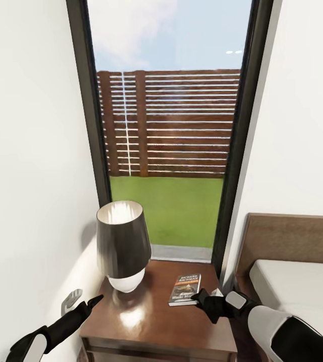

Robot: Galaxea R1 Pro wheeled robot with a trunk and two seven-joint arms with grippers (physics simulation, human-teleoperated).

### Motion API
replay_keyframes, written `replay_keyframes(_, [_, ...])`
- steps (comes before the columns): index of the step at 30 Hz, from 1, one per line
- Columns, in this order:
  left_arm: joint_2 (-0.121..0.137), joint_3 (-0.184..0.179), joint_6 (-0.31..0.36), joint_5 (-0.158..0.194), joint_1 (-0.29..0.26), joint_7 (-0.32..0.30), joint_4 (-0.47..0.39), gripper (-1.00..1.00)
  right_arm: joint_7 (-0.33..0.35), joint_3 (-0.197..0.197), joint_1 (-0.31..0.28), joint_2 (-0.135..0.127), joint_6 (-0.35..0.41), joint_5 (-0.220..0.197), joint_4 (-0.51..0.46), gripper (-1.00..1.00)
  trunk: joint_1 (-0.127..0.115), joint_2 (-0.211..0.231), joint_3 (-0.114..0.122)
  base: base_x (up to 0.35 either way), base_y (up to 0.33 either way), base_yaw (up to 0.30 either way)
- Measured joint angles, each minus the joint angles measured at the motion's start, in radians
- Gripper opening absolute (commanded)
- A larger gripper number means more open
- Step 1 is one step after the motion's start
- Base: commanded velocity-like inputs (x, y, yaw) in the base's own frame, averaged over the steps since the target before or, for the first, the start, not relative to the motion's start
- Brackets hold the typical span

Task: In the bedroom, move the book from the bed onto either nightstand, and place the two sandals side by side next to the bed.

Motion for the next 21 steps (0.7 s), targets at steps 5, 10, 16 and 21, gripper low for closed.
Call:
replay_keyframes(5, [0.001, 0.000, 0.001, 0.000, 0.000, -0.001, 0.000, 1.00, 0.000, 0.000, 0.000, 0.000, -0.001, -0.001, 0.000, -1.00, 0.019, -0.035, -0.016, 0.000, 0.000, 0.000])
replay_keyframes(10, [0.001, 0.000, 0.001, 0.000, 0.000, -0.001, 0.000, 1.00, -0.001, 0.000, 0.001, 0.000, -0.002, -0.002, 0.000, -1.00, 0.038, -0.070, -0.031, 0.000, 0.000, 0.000])
replay_keyframes(16, [0.001, -0.001, 0.001, 0.000, 0.000, -0.001, 0.000, 1.00, -0.002, -0.001, 0.000, 0.000, -0.013, -0.004, 0.000, -1.00, 0.061, -0.112, -0.050, 0.000, 0.000, 0.000])
replay_keyframes(21, [0.001, -0.001, 0.002, 0.000, 0.000, -0.002, 0.000, 1.00, -0.003, -0.001, 0.001, 0.000, -0.043, -0.002, -0.001, -1.00, 0.065, -0.119, -0.053, 0.000, 0.000, 0.000])
